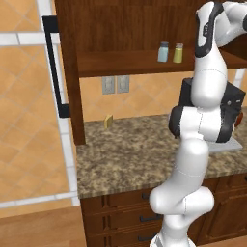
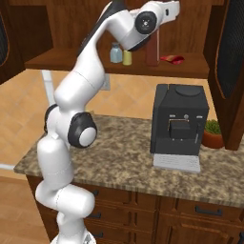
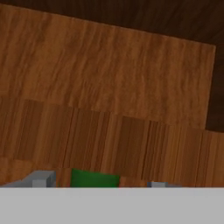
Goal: Put the shaker and condiment bottle from the counter next to their counterparts in the cabinet.
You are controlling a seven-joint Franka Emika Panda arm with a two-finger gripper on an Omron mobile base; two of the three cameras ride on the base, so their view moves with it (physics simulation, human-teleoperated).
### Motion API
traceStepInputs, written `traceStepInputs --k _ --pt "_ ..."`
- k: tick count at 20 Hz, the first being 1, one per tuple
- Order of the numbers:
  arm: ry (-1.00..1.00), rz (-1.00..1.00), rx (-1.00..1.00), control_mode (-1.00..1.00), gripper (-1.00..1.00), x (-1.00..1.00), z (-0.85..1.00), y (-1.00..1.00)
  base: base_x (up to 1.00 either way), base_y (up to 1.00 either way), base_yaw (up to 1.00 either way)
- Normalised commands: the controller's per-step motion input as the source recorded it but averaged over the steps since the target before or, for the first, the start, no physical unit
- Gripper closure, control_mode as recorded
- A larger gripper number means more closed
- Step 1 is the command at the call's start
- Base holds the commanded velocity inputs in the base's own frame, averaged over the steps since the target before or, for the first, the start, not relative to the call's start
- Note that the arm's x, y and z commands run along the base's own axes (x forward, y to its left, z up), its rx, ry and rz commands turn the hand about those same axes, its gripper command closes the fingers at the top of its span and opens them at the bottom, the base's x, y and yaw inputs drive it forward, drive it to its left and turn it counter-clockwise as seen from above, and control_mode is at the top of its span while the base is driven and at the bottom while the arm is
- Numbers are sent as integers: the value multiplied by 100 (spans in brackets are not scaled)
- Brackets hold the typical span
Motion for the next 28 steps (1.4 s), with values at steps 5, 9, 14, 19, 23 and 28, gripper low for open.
traceStepInputs --k 5,9,14,19,23,28 --pt "-5 0 0 -100 -100 -80 0 0 0 0 0" --pt "-8 0 0 -100 -100 -93 0 0 0 0 0" --pt "-9 0 0 -100 -100 -91 0 0 0 0 0" --pt "-10 0 0 -100 -100 -97 -1 0 0 0 0" --pt "1 0 0 -100 -100 -98 -53 11 0 0 0" --pt "10 0 0 -100 -100 -67 -98 17 0 0 0"
